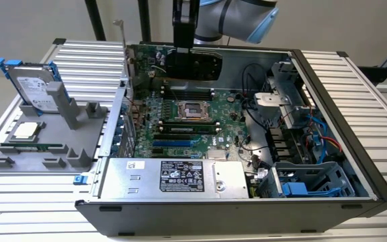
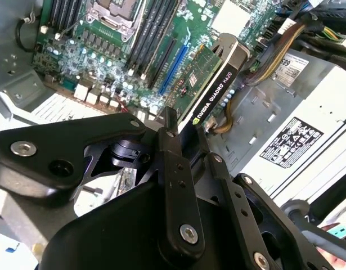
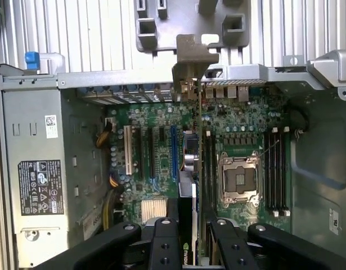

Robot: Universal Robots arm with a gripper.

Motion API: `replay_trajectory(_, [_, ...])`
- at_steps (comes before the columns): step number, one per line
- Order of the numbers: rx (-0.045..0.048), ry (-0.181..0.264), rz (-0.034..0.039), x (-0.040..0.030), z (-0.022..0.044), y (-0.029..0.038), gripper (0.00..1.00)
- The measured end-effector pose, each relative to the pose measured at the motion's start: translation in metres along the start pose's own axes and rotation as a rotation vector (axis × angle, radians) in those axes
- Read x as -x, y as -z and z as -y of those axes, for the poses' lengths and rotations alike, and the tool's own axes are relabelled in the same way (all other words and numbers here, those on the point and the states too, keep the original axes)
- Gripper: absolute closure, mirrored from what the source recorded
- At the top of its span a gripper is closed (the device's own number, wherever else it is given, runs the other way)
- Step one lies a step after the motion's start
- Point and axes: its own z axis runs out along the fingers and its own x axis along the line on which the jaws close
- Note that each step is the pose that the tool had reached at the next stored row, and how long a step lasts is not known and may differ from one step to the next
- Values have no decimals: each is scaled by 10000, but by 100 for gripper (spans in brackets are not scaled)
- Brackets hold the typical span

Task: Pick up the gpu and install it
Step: 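Insert the gpu into the slot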

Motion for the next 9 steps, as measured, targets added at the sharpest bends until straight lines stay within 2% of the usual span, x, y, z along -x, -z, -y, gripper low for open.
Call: replay_trajectory(9, [3, 45, -3, 0, 1, -5, 100])
